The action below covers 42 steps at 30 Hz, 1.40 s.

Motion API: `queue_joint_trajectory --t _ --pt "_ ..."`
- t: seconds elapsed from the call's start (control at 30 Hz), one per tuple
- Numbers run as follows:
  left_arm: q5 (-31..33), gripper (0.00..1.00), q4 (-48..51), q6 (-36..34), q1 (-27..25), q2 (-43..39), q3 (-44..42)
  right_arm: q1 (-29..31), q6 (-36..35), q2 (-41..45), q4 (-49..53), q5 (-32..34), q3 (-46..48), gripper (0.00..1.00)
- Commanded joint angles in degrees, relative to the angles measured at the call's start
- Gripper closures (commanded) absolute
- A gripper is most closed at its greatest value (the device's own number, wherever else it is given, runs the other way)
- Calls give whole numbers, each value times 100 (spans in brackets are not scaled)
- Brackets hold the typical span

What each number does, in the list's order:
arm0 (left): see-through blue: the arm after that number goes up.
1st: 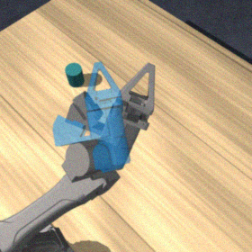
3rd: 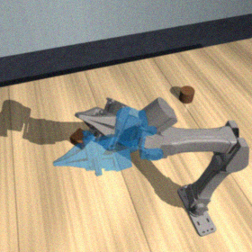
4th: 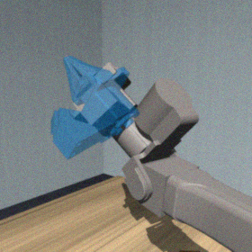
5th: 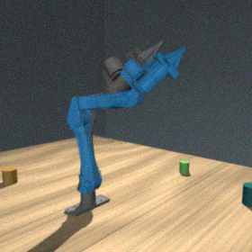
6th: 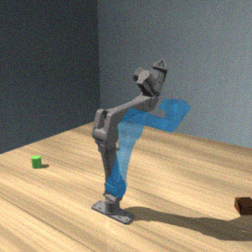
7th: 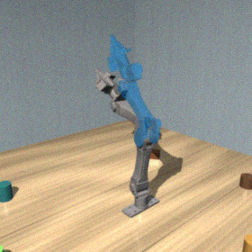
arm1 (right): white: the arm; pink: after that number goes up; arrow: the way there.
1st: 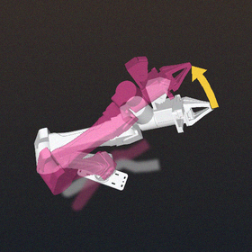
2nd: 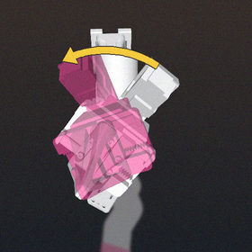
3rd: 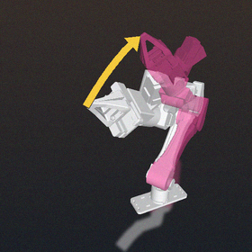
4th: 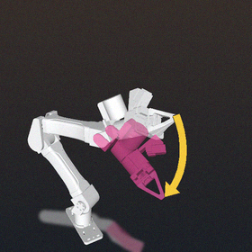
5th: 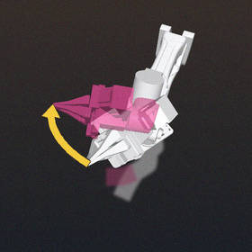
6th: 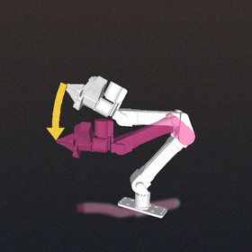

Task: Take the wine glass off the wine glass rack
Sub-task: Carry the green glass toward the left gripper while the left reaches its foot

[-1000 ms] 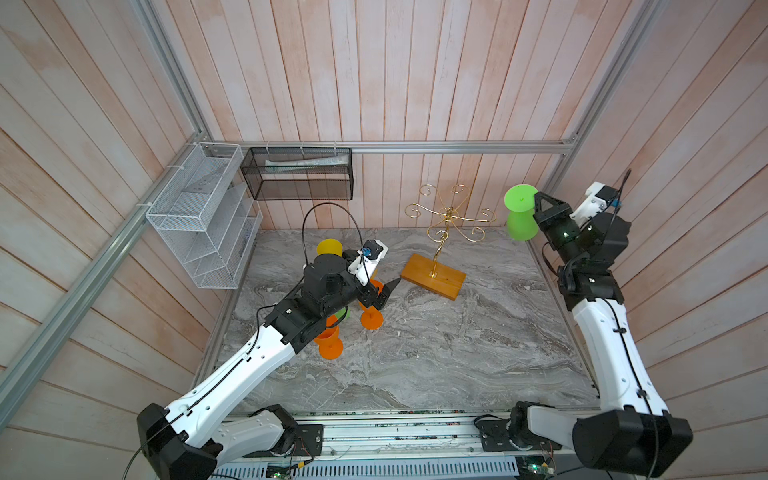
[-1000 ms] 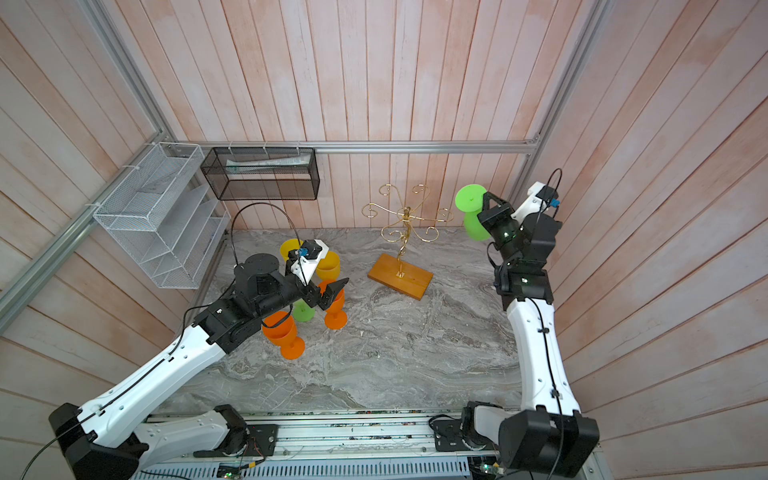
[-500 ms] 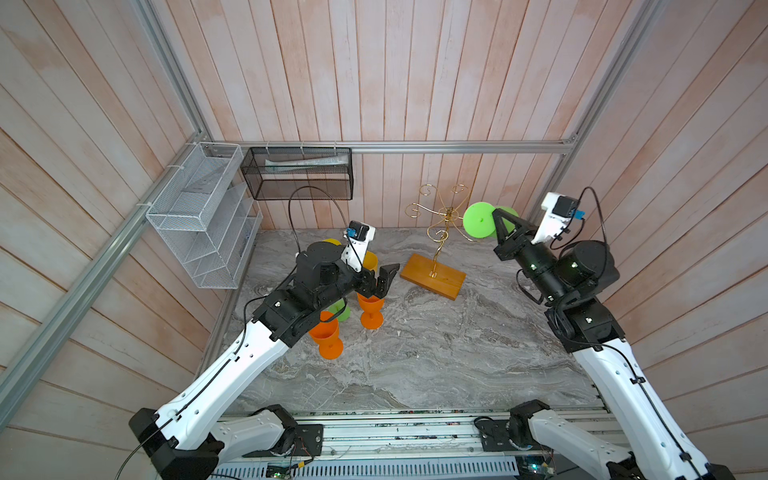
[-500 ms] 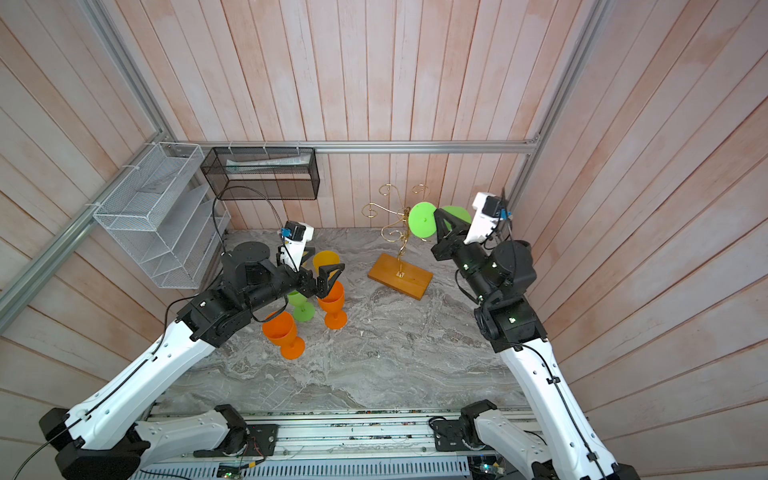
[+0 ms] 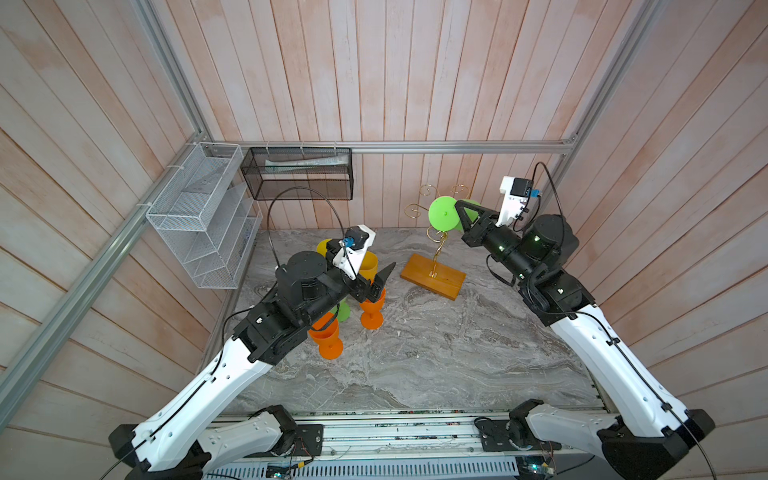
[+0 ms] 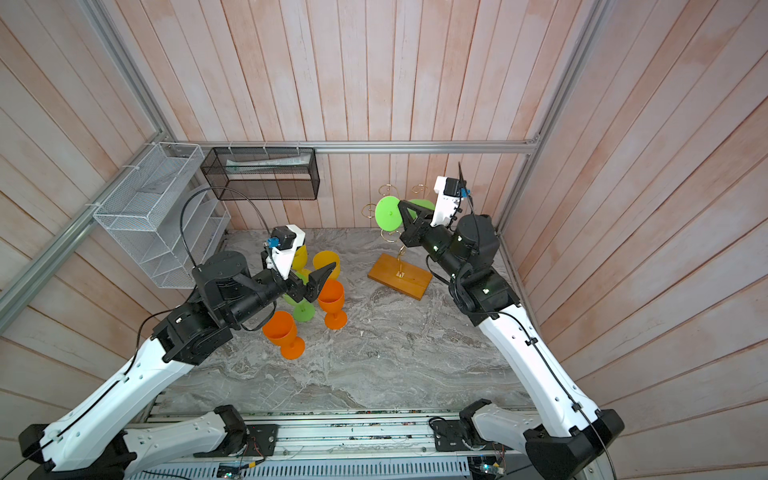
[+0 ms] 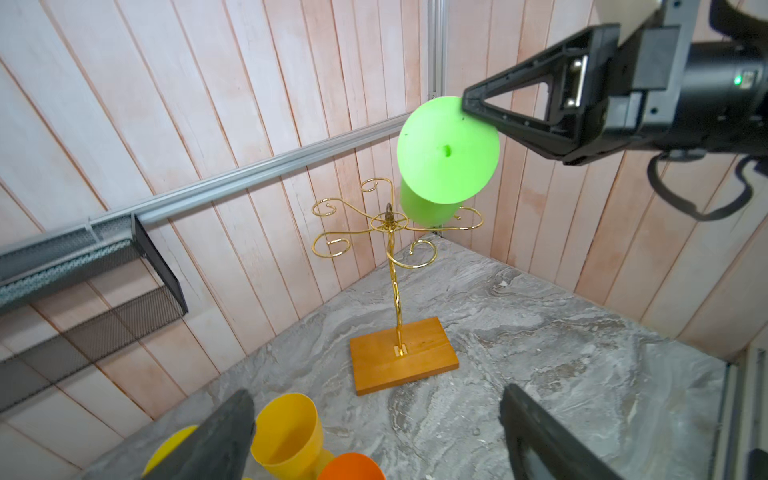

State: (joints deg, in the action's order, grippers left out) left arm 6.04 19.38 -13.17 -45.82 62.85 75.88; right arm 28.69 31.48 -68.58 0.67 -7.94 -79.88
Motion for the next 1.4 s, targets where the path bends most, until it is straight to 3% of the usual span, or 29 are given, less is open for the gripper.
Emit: queue_joint_trajectory --t 0.0,0.13,0.33,1.0,1.37 --pt "599 10 -821 -1524 -248 260 -22 31 650 -163 315 -331 -168 100" --pt "1230 15 -1911 -2628 -657 447 -306 32 1001 -250 225 -559 -152 100" --pt "1105 22 -2658 -3283 -693 662 -426 22 1149 -312 176 -587 -190 100" --pt "659 35 -3874 -4290 -725 1486 -237 23 1315 -348 367 -453 -620 100" --pt "835 37 -4517 -4985 -726 2083 -3 23 1285 -411 444 -501 -771 100"
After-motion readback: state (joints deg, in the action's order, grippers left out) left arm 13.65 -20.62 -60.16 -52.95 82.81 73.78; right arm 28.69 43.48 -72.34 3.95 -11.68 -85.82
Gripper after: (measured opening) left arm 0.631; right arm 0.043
